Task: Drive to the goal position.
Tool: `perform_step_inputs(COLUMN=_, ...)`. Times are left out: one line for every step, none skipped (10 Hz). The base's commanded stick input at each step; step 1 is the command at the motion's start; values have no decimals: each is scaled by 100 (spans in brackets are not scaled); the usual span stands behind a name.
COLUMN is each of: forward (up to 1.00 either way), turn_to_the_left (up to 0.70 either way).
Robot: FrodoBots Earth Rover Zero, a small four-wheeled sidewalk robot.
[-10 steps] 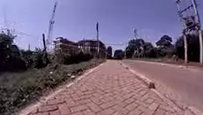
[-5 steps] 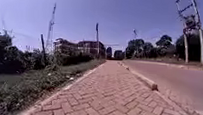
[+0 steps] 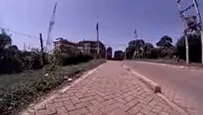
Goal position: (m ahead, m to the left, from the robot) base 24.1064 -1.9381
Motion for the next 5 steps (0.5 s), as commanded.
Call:
perform_step_inputs(forward=30, turn_to_the_left=0)
perform_step_inputs(forward=30, turn_to_the_left=0)
perform_step_inputs(forward=30, turn_to_the_left=0)
perform_step_inputs(forward=30, turn_to_the_left=0)
perform_step_inputs(forward=30, turn_to_the_left=0)
